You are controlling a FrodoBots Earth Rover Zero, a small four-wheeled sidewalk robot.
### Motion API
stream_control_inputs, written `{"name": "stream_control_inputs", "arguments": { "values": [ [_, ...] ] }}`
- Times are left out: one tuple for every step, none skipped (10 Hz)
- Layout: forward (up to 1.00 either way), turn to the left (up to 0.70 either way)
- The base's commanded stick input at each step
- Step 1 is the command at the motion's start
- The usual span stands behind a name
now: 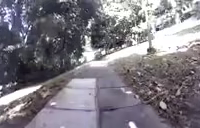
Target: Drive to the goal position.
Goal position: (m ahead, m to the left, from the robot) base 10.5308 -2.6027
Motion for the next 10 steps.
{"name": "stream_control_inputs", "arguments": {
  "values": [
    [0.96, 0.00],
    [0.96, 0.00],
    [0.97, 0.00],
    [0.97, 0.00],
    [0.98, 0.00],
    [0.98, -0.07],
    [0.98, -0.23],
    [1.00, -0.38],
    [1.00, -0.28],
    [1.00, 0.00]
  ]
}}
